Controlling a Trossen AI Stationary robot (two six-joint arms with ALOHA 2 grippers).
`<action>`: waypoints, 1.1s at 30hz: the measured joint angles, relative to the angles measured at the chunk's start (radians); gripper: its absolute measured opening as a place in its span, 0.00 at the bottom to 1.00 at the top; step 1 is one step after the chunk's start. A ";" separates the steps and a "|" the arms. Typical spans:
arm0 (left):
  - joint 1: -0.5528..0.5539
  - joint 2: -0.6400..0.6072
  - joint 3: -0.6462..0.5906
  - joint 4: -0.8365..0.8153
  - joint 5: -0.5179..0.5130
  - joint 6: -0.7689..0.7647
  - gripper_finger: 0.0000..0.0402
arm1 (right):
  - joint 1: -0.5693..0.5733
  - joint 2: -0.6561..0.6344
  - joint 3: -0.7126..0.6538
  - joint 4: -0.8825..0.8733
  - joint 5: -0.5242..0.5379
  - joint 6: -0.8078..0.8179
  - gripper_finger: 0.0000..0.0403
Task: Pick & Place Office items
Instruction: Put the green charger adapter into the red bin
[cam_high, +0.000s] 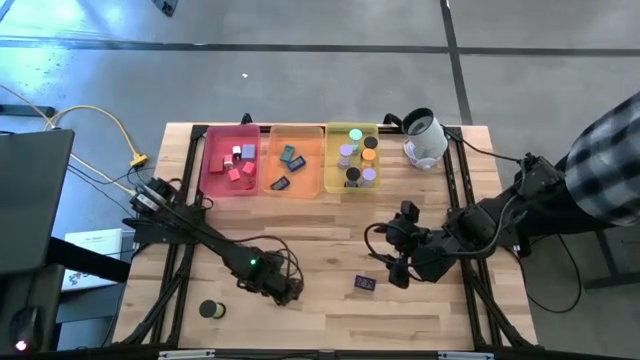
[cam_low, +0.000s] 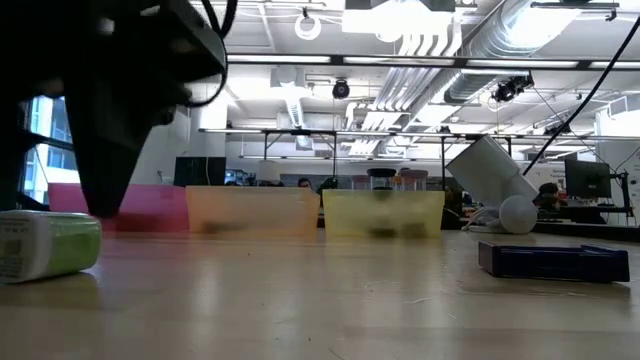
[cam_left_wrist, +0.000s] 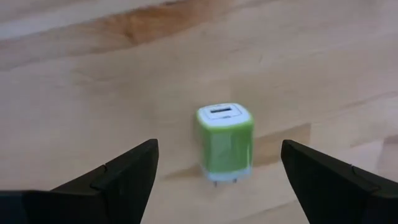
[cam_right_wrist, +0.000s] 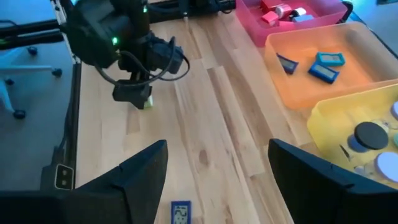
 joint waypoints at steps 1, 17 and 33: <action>0.000 0.012 0.000 0.011 -0.001 -0.001 0.82 | 0.000 0.000 0.000 0.000 -0.004 -0.006 0.66; 0.008 0.074 0.001 0.010 0.040 -0.009 0.68 | 0.004 0.000 0.000 -0.036 -0.004 -0.029 0.66; 0.008 0.023 0.010 0.006 0.064 0.017 0.30 | 0.024 0.000 0.000 -0.082 -0.012 -0.039 0.66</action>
